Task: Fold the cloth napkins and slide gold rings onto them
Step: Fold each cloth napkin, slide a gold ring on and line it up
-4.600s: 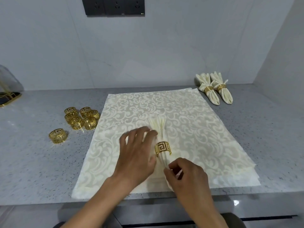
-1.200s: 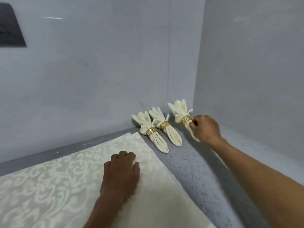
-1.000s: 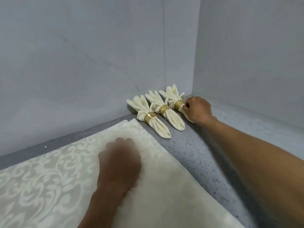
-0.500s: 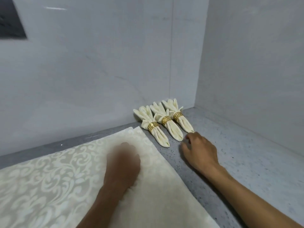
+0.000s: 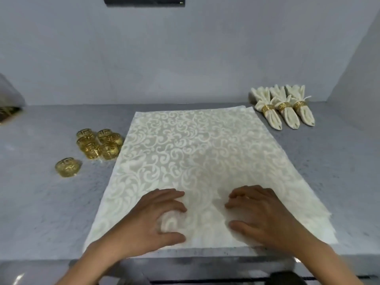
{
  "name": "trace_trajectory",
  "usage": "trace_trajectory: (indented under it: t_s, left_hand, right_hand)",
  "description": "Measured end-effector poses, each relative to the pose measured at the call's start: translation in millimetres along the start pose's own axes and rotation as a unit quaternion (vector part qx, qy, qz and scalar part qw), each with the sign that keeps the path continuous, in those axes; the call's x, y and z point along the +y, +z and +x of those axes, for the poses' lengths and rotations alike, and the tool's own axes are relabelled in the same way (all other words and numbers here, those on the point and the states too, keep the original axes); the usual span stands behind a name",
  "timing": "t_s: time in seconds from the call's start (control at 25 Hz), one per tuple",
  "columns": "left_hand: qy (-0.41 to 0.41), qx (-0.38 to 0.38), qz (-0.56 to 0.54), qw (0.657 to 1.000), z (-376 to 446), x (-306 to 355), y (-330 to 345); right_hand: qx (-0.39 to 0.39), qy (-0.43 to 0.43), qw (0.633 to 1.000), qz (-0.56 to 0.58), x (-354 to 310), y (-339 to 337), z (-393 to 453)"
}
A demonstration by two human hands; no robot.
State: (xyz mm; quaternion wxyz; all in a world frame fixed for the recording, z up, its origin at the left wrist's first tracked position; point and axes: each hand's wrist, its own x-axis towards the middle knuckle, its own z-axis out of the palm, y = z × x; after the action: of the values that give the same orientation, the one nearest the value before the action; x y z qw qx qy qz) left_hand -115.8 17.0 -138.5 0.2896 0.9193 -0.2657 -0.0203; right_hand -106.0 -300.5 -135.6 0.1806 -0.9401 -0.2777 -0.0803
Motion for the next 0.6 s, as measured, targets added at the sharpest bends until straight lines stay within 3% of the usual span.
trace_trajectory:
  t_s: [0.24,0.36,0.48,0.6]
  left_hand:
    - [-0.03,0.074,-0.05,0.996,-2.1,2.6,-3.3]
    - [-0.042,0.121,0.006,0.992,6.1,16.6,-6.6]
    - [-0.028,0.162,0.073,0.984,11.1,23.1,-9.4]
    - [-0.005,0.115,0.16,0.98,3.9,16.1,-18.0]
  right_hand:
    - [0.005,0.006,1.0,0.009,-3.5,-2.6,0.1]
    - [0.037,0.003,0.999,-0.018,-7.5,-10.5,-3.8]
    - [0.114,0.063,0.991,-0.037,-7.6,-18.5,-5.5]
    - [0.179,0.09,0.979,-0.038,-9.4,-30.0,-2.4]
